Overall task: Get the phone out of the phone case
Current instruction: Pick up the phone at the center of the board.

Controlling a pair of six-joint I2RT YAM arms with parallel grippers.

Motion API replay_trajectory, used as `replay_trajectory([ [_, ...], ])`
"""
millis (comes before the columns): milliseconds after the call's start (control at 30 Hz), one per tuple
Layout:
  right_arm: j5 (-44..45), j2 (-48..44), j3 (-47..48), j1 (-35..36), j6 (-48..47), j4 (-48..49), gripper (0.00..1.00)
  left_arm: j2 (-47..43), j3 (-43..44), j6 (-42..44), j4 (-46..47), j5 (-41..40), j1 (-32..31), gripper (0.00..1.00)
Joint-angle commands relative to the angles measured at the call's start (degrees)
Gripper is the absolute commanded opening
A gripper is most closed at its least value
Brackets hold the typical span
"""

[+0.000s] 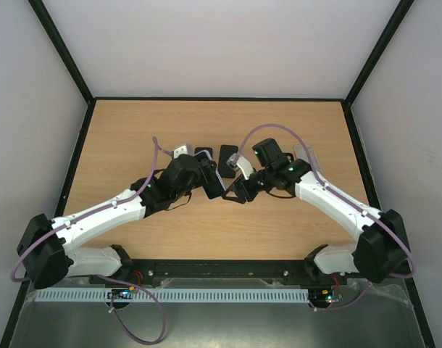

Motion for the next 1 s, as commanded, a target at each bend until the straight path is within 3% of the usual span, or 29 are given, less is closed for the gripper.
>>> replay_trajectory([
  [0,1.6,3.2,2.5,1.6,3.4,4.4,0.46,-2.9,-0.1,-1.6,3.9,-2.3,-0.7,0.02],
  [433,0.5,0.8,0.6,2.5,8.9,10.3,0.02,-2.7,1.5,0.3,3.0,-3.1,-1.8,0.03],
  [500,0.7,0.1,0.4,2.6,9.5,10.3,0.02,-2.7,2.0,1.4,2.8,-3.2,-1.8,0.18],
  [633,3.3,-2.0,1.4,2.4,9.6,8.4,0.02,-3.4,2.9,3.2,1.1,-3.7,-1.8,0.7],
  [733,5.0,-4.8,2.2,0.7,10.0,6.9,0.02,-5.6,3.1,4.1,-0.1,-4.7,-1.8,0.92],
  [833,3.2,-7.4,2.4,-1.7,9.5,5.3,0.02,-10.1,0.9,7.6,2.2,-5.4,-1.8,0.99],
  [967,-0.7,-9.7,2.2,-4.7,6.7,2.6,0.02,-14.2,-0.6,11.7,0.6,-8.5,-1.6,0.99],
])
